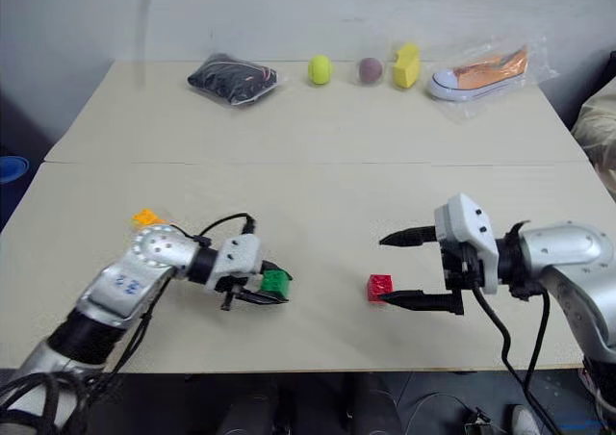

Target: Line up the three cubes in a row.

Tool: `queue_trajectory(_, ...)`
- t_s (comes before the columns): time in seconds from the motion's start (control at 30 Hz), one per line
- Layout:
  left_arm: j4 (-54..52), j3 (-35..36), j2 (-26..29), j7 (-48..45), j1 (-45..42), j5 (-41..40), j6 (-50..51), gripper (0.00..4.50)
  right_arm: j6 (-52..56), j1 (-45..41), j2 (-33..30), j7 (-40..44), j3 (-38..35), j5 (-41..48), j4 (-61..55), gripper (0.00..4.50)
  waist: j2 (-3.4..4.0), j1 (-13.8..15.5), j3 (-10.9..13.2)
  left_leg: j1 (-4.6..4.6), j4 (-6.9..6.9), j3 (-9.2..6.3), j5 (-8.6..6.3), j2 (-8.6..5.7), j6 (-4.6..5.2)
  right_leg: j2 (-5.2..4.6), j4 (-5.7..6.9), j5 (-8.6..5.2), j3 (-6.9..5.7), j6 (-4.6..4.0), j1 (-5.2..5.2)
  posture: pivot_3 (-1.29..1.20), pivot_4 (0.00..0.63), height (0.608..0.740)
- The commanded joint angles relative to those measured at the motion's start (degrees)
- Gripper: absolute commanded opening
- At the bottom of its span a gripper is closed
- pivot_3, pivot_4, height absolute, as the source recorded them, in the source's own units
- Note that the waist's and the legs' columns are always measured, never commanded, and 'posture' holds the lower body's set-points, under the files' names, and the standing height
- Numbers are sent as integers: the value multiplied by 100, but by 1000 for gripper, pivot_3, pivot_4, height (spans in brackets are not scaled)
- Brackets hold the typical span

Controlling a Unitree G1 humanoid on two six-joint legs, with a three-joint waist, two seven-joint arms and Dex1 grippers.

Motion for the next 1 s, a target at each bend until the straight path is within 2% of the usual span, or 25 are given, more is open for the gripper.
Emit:
queue_trajectory(0.03, 312, -95, -227, 85, -210, 224, -184, 1540, -40, 203, -39, -172, -254, 70, -369, 4500, -1, 6, 1, 0, 1, 0, 1, 0, 1, -1, 0, 0, 1, 0, 0, 0, 150, 740)
queue_trajectory(0.2, 631, -189, -618, 239, -319, 402, -195, 1540, -19, 398, 6, -392, -333, 164, -515, 4500, -2, 26, 0, -2, 5, -5, 5, -7, 9, -11, 0, 4, 2, 8, 2, 0, 150, 740)
queue_trajectory(0.4, 593, -207, -646, 246, -300, 562, -154, 1540, -45, 384, 21, -515, -294, 201, -524, 4500, -3, 33, 0, -2, 6, -13, 7, -11, 13, -17, -3, 6, -1, 11, 8, 0, 150, 740)
queue_trajectory(0.47, 560, -162, -644, 239, -303, 530, -83, 2268, -82, 355, 40, -523, -237, 168, -483, 4500, -3, 29, 0, -2, 6, -14, 7, -11, 14, -17, -3, 6, -1, 11, 8, 0, 150, 740)
queue_trajectory(0.6, 271, 116, -568, 188, -308, 236, 400, 3395, -164, 280, 63, -496, -130, 95, -394, 4500, -3, 24, 0, -3, 6, -14, 7, -11, 14, -17, -3, 6, -1, 11, 8, 0, 150, 740)
queue_trajectory(0.7, -207, 631, -262, 196, -159, -167, 1028, 4335, -203, 109, 75, -440, -14, 75, -288, 4500, -3, -5, 0, -4, 7, -15, 8, -9, 14, -17, -2, 7, -1, 11, 7, 0, 150, 740)
queue_trajectory(0.73, -383, 843, -127, 207, -55, -308, 1212, 4456, -215, 30, 83, -417, 35, 67, -245, 4500, -3, -26, 0, -4, 6, -15, 8, -7, 14, -14, -2, 7, 0, 11, 7, 0, 150, 740)
queue_trajectory(0.9, -1235, 2440, 773, 406, 1046, -959, 2038, 4456, -292, -445, 174, -249, 296, 56, 40, 4500, -4, -138, 0, -4, -2, -20, 9, 4, 7, -12, -6, 5, -4, 9, 6, 0, 150, 740)
queue_trajectory(1.0, -1473, 3898, 988, 814, 2208, -1087, 2377, 4456, -326, -799, 262, -110, 484, 40, 245, 4500, -4, -189, 1, -1, -2, -18, 7, 8, 4, -11, -10, 4, -2, 8, 4, 0, 150, 740)
